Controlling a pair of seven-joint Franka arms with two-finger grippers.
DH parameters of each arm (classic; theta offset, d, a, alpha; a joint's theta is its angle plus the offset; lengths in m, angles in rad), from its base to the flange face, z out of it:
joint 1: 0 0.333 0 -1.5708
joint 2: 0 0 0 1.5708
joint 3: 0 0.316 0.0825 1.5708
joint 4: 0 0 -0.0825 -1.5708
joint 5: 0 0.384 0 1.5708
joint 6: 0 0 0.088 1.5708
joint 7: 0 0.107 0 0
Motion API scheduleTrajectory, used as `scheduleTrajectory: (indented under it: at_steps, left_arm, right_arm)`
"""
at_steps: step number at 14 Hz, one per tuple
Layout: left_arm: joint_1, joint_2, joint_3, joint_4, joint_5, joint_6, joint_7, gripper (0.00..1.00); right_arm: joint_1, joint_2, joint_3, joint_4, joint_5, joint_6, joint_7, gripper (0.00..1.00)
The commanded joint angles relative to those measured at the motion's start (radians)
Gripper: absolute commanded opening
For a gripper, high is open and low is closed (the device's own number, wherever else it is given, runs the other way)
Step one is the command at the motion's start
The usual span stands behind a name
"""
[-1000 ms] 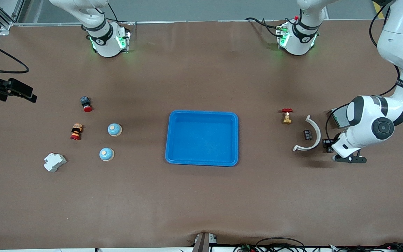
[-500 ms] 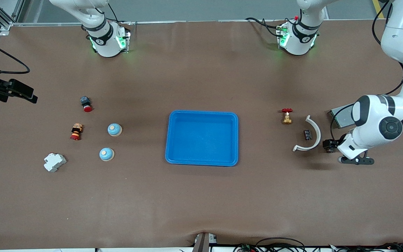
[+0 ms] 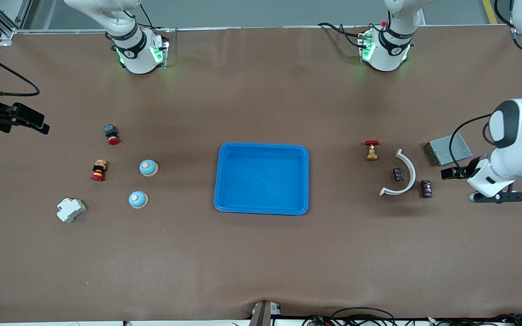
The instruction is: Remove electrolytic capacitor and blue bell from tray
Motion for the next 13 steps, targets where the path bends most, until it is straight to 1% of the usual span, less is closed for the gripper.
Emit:
scheduleTrajectory:
  at_steps: [1, 3, 6, 9, 11, 13]
  left_arm:
    - [0.008, -0.064, -0.008, 0.036, -0.063, -0.102, 0.016, 1.0]
    - [0.006, -0.064, -0.019, 0.13, -0.075, -0.215, 0.015, 1.0]
    - [0.008, -0.064, -0.026, 0.321, -0.118, -0.373, 0.012, 1.0]
    - [0.008, -0.065, -0.031, 0.455, -0.123, -0.417, 0.001, 1.0]
    - [0.011, -0.064, -0.026, 0.489, -0.161, -0.425, 0.003, 1.0]
    - [0.01, -0.065, -0.023, 0.513, -0.155, -0.423, 0.006, 1.0]
  right_arm:
    - [0.003, -0.033, 0.002, -0.033, 0.006, 0.016, -0.009, 1.0]
    - [0.003, -0.033, 0.003, -0.033, 0.004, 0.034, -0.059, 1.0]
    - [0.003, -0.034, 0.003, -0.039, 0.001, 0.039, -0.07, 1.0]
    - [0.007, -0.036, 0.003, -0.039, -0.032, 0.039, -0.06, 1.0]
    - [0.007, -0.036, 0.003, -0.039, -0.034, 0.036, -0.06, 1.0]
    - [0.007, -0.036, 0.003, -0.041, -0.034, 0.034, -0.058, 1.0]
